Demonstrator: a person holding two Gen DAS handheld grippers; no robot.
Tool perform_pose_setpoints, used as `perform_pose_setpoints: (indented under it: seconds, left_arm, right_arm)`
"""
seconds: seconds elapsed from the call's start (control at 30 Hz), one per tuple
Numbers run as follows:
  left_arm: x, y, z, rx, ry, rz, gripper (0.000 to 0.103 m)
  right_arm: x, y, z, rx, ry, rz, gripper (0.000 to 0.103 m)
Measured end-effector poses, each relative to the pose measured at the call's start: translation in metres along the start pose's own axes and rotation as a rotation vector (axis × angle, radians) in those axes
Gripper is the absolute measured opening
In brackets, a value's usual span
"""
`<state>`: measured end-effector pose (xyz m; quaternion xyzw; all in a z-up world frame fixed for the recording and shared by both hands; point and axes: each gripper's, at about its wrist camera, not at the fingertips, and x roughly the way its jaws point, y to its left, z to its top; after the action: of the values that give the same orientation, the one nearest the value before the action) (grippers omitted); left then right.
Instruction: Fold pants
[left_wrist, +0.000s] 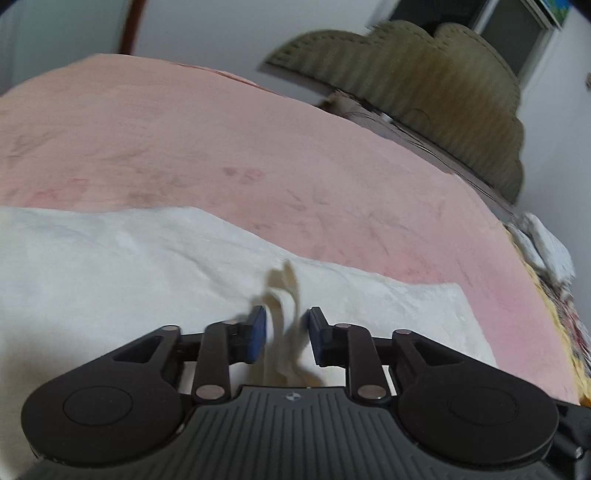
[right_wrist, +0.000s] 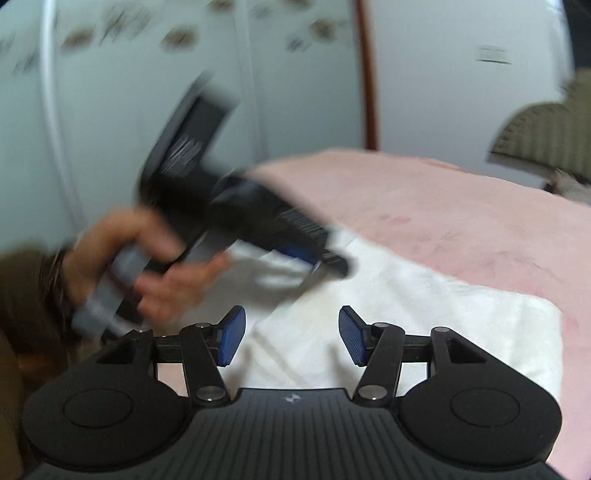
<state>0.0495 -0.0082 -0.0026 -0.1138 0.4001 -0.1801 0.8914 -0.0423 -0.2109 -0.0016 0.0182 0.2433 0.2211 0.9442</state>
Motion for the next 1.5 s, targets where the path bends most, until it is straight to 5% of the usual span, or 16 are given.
perform_pose_setpoints:
  seconds: [0.1,0.2,0.3,0.5,0.73,0.97,1.27,1.3,1.4,1.5]
  left_arm:
    - [-0.011,0.001,0.005,0.021,-0.056,0.088,0.031]
    - [-0.007,-0.009,0.006,0.127,-0.021,0.127,0.041]
    - [0.0,-0.016,-0.005,0.212,-0.004,0.197,0.042]
    - [-0.02,-0.004,0.004,0.104,-0.062,0.188,0.042]
    - [-0.044,0.009,0.013,-0.054,0.024,-0.025,0.042]
    - [-0.052,0.015,0.005,-0.136,0.103,-0.164,0.045]
    - [-0.039,0.025,-0.008,-0.273,0.221,-0.289,0.049]
    - [-0.038,0.026,-0.008,-0.285,0.221,-0.287,0.05]
    - [-0.035,0.028,-0.009,-0.312,0.236,-0.305,0.052]
    - [-0.032,0.032,-0.012,-0.358,0.263,-0.324,0.053]
  right_arm:
    - [0.021,-0.012,-0.006,0.027,0.059,-0.115,0.055]
    - [0.044,-0.001,-0.019,-0.072,0.159,-0.14,0.055]
    - [0.037,0.007,-0.018,-0.115,0.143,-0.156,0.055]
    - [0.02,0.053,-0.022,-0.274,0.076,-0.14,0.055]
    - [0.039,0.094,-0.036,-0.601,0.14,-0.232,0.054]
    - [0.037,0.088,-0.042,-0.661,0.143,-0.363,0.054]
    - [0.047,0.1,-0.052,-0.73,0.137,-0.337,0.053]
    - [0.048,0.1,-0.052,-0.733,0.129,-0.33,0.049]
    - [0.053,0.101,-0.058,-0.714,0.12,-0.295,0.016]
    - [0.051,0.094,-0.051,-0.638,0.098,-0.286,0.013]
